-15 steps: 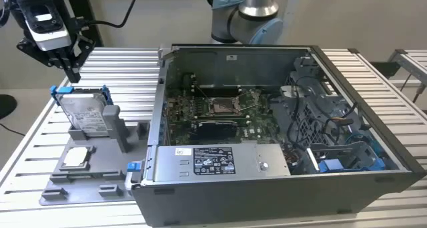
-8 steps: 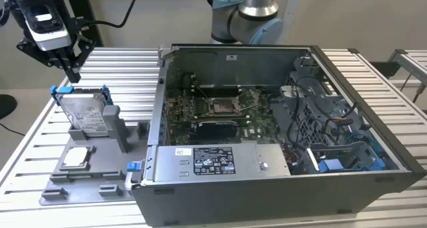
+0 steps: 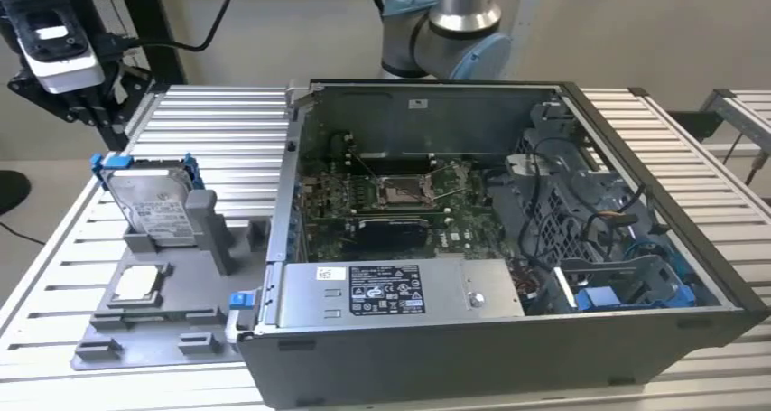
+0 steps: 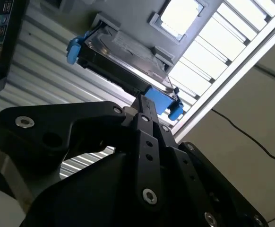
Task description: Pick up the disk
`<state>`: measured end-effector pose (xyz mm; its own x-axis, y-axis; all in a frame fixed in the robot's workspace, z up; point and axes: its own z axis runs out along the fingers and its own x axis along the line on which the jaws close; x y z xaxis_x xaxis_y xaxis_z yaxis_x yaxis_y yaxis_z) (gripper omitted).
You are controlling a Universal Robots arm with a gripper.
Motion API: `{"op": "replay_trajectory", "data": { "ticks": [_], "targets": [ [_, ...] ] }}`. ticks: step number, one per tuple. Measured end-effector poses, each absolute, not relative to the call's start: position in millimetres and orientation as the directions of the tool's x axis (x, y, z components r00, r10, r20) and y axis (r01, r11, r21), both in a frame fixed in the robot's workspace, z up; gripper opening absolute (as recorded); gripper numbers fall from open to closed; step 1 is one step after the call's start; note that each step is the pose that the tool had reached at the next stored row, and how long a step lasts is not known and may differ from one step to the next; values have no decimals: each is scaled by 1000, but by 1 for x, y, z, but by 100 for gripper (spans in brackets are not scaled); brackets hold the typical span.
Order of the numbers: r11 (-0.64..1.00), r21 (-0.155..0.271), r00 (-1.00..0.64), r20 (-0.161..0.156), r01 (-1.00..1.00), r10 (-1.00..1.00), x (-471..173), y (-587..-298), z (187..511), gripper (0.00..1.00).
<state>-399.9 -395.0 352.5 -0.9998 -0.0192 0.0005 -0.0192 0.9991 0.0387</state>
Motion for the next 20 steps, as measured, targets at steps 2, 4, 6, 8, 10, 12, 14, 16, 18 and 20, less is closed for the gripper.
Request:
{"op": "replay_trajectory", "data": {
  "ticks": [2, 4, 6, 8, 10, 12, 14, 16, 18, 20],
  "targets": [
    [999, 39, -1000, 1, -19, -19, -403, -398, 352, 0],
    [999, 39, -1000, 1, -19, -19, -406, -401, 353, 0],
    [999, 39, -1000, 1, -19, -19, -406, -401, 352, 0],
    [999, 39, -1000, 1, -19, -19, -406, -401, 352, 0],
    [999, 39, -1000, 1, -23, -23, -406, -401, 352, 0],
    [998, 39, -999, 0, -52, -52, -406, -401, 352, 0],
    [995, 39, -996, 0, -89, -89, -406, -401, 352, 0],
    [992, 39, -992, 0, -123, -123, -406, -401, 352, 0],
    [986, 39, -987, 0, -161, -161, -406, -401, 352, 0],
    [980, 39, -980, 1, -196, -197, -406, -401, 352, 0]
  ]
}}
